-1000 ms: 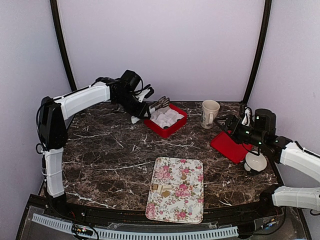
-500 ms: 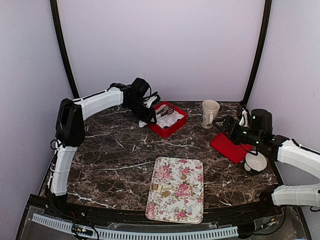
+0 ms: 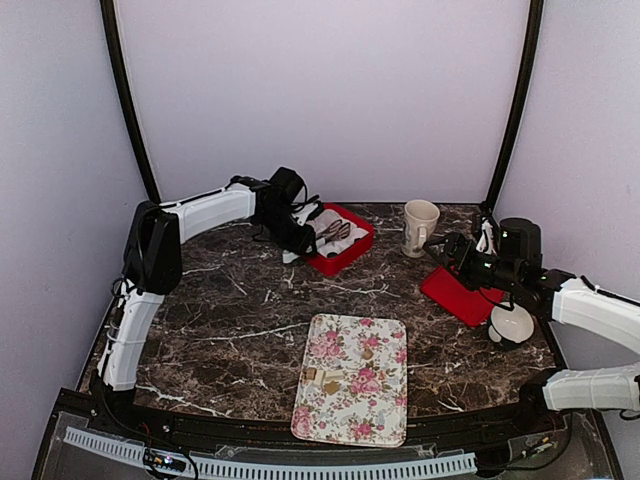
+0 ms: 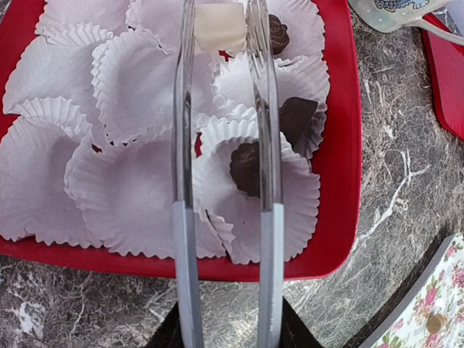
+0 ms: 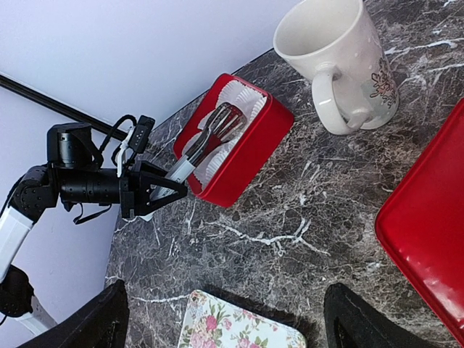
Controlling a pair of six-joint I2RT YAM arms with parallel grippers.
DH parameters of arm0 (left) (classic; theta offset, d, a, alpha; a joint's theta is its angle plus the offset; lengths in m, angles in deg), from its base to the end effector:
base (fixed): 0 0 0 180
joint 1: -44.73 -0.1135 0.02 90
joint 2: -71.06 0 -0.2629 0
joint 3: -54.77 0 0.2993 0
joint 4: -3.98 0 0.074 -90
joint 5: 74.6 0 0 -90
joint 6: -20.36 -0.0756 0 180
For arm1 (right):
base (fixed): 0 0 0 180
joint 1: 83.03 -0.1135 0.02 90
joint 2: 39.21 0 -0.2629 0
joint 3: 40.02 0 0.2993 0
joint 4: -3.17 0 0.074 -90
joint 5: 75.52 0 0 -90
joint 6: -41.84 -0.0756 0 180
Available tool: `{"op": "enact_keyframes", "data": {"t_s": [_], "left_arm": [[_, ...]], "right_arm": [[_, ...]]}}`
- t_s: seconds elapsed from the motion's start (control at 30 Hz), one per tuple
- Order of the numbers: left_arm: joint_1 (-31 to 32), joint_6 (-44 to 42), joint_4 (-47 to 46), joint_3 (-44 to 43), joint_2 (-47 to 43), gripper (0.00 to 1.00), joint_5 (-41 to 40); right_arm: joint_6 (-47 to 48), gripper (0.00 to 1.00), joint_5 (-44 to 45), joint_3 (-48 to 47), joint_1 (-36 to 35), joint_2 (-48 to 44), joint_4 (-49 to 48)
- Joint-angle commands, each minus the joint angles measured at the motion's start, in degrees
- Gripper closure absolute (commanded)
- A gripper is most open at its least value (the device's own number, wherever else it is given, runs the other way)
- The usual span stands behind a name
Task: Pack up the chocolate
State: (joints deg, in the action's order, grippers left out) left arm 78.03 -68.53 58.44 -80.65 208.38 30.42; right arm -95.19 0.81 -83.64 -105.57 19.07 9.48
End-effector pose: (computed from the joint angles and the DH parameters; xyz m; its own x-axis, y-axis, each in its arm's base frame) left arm 0.4856 -0.3424 0.1594 -0.7083 0.4429 -0.5497 0.6367 0.7371 -0.2264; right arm 0.2786 0.1350 0.2086 -0.6470 0.5013 -0.5746 -0.1509 0.6544 0.7409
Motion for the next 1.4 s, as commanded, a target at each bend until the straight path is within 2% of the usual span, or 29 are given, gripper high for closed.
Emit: {"op": "enact_keyframes", "data": {"t_s": [0.0, 0.23, 0.53, 0.83, 0.97, 1.17, 1.23, 1.37], "left_arm": [[-0.58, 1.25, -1.98, -3.27, 0.12, 0.66, 1.7], [-1.47, 3.36, -3.63, -4.97, 1.19, 0.66, 3.58], [-1.66, 3.63, -3.83, -5.3, 1.28, 0.6, 4.44], [-2.03, 2.83, -2.57, -1.57, -7.62, 0.6, 4.33], [-1.86, 1.21, -0.83, 4.7, -16.33, 0.61, 3.91], [-0.11, -1.09, -2.23, 22.22, -33.38, 0.61, 3.22], [1.37, -1.35, -2.59, 29.05, -39.25, 0.61, 2.94], [8.24, -1.2, -1.67, 42.56, -49.62, 0.61, -0.12]], "right_arm": [[0.53, 0.06, -0.15, -1.94, 0.39, 0.33, -2.92], [0.28, 0.06, -0.39, -2.04, 0.4, 0.83, -3.34], [0.03, 0.06, -0.57, -2.22, 0.4, 1.52, -3.96], [0.47, 0.06, -1.41, -2.9, 0.4, 1.37, -3.91], [1.26, 0.06, -1.96, -3.53, 0.39, 0.62, -2.97], [2.58, 0.06, -3.08, -4.01, 0.4, -0.9, -1.23], [2.75, 0.06, -3.44, -3.72, 0.4, -1.7, -0.73], [3.16, 0.06, -4.13, -2.76, 0.4, -3.1, 0.25]]}}
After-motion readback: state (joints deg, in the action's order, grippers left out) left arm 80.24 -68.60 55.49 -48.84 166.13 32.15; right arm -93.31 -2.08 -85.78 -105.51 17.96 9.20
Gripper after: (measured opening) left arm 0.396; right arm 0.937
